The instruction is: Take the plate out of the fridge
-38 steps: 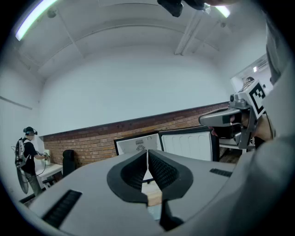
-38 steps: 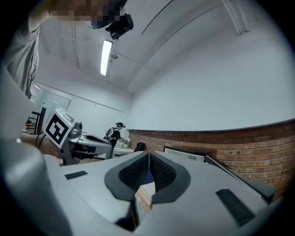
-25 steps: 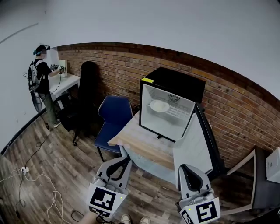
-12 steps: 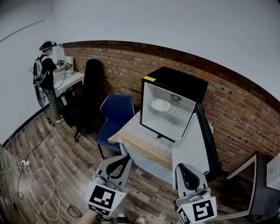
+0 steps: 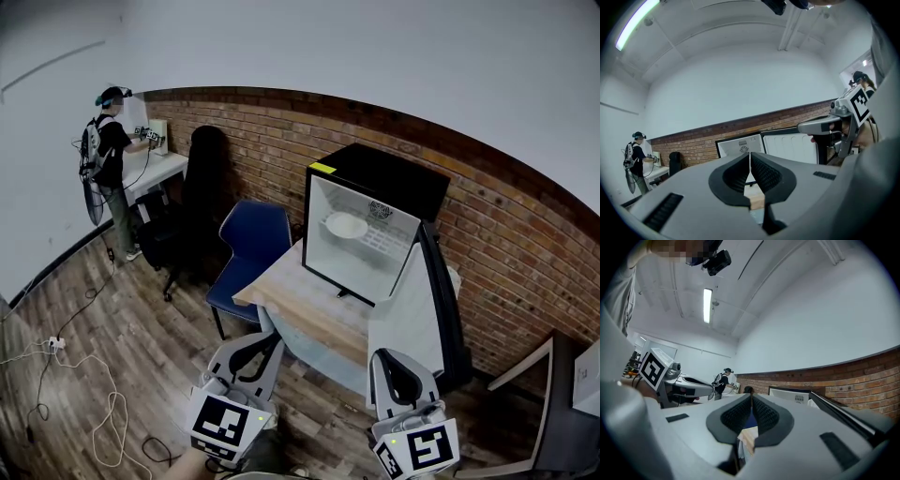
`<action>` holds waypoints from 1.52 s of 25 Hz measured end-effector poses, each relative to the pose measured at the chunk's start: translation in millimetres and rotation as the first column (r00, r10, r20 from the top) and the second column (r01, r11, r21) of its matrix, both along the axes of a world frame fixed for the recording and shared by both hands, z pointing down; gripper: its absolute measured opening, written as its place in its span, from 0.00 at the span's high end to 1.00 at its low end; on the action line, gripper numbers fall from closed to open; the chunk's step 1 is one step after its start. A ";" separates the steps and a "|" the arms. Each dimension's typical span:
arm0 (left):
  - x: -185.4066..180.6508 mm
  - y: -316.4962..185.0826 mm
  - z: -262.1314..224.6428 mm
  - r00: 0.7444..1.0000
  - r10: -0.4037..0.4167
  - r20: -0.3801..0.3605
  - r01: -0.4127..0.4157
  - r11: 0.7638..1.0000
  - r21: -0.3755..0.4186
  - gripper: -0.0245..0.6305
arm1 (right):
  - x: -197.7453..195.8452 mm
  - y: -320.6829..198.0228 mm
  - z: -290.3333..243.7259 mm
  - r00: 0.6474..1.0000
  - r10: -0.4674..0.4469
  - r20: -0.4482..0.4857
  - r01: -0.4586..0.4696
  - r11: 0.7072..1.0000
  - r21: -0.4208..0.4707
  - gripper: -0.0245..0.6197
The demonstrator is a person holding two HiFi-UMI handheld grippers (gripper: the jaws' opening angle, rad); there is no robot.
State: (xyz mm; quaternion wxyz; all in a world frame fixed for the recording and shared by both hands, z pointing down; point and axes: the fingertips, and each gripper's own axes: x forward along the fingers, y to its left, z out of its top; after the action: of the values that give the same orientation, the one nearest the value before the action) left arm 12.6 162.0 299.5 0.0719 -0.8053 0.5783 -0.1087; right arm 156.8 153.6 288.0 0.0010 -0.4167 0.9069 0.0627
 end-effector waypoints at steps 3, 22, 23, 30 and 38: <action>1.5 -6.9 3.8 1.000 -0.002 -0.004 0.003 1.000 0.005 0.93 | -0.8 -5.9 5.5 1.000 -0.005 -0.002 0.005 1.000 -0.004 0.91; -26.1 -84.5 22.9 0.999 0.030 0.012 -0.029 1.000 -0.009 0.93 | -39.0 -81.3 34.0 1.000 0.014 -0.022 -0.015 0.999 -0.030 0.91; -28.4 -91.4 23.3 0.999 0.035 0.011 -0.035 0.999 -0.012 0.93 | -41.5 -87.4 34.9 1.000 0.021 -0.022 -0.021 0.999 -0.033 0.91; -40.3 -148.4 31.5 0.996 0.089 0.030 -0.088 0.995 -0.037 0.93 | -61.8 -134.6 44.8 0.998 0.064 -0.025 -0.066 0.996 -0.067 0.91; -54.3 -218.1 21.7 0.986 0.168 -0.010 -0.168 0.985 -0.030 0.93 | -78.9 -196.9 39.0 0.993 0.118 -0.030 -0.120 0.989 -0.084 0.91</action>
State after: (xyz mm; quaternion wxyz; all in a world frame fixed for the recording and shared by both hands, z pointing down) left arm -41.7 -56.1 321.2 0.0660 -0.8527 0.5068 -0.1082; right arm 77.9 -43.4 327.0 -0.0318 -0.4687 0.8823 0.0287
